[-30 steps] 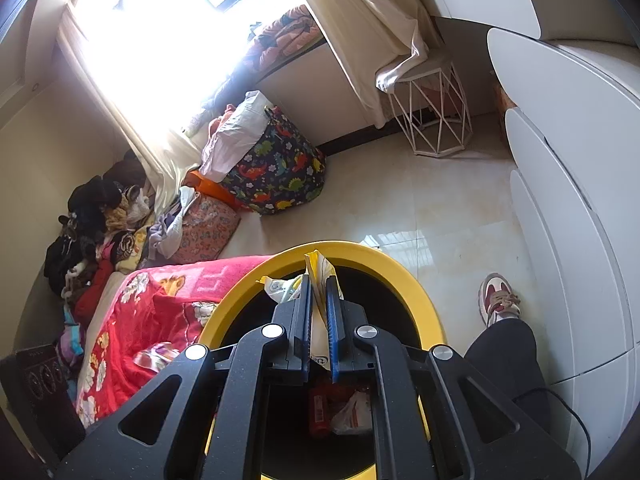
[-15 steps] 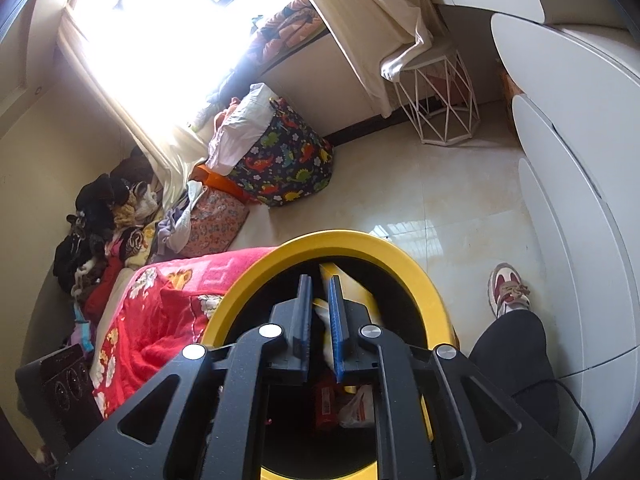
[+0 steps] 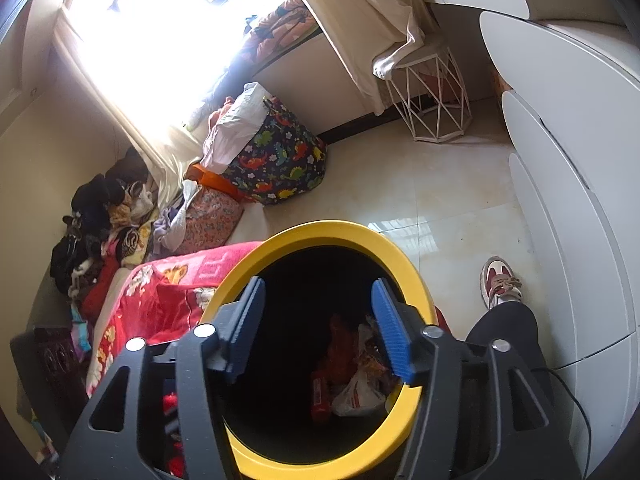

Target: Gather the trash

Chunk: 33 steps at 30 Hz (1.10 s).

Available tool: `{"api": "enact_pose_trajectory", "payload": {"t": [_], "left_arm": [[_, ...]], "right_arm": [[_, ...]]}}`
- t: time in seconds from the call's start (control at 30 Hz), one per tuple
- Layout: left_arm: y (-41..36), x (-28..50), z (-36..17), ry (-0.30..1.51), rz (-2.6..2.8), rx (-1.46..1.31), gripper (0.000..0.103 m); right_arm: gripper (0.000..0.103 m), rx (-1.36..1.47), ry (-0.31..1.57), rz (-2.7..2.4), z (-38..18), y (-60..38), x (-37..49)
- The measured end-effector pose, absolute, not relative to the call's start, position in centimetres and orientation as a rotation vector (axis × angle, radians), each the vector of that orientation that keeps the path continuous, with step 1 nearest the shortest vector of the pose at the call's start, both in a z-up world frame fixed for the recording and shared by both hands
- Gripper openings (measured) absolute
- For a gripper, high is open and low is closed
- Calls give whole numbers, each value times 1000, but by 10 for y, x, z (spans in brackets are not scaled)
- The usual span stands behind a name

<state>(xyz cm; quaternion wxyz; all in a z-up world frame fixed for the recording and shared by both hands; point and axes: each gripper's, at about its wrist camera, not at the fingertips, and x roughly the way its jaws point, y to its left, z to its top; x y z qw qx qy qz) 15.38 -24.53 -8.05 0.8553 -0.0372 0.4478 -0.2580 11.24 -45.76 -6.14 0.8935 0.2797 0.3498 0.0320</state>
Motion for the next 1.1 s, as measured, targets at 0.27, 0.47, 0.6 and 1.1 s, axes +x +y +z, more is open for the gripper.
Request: {"api": "enact_pose_trajectory", "payload": {"t": [0.27,0.47,0.6,1.1], "left_arm": [[-215,155,-72,912,-449,-106,92],[-197,152,-66,885,-407,-107,92],[-186,148,-64,872,-383,-109,92],[-148,120,-44,744,-270,-63,92]], "right_arm": [[77,538,706,69,-54,-446,102],[82,498,692,81,-49,-436,99],[85,457,667,97,-42,-426,94],[96,301,517,146,-24,-380,67]]}}
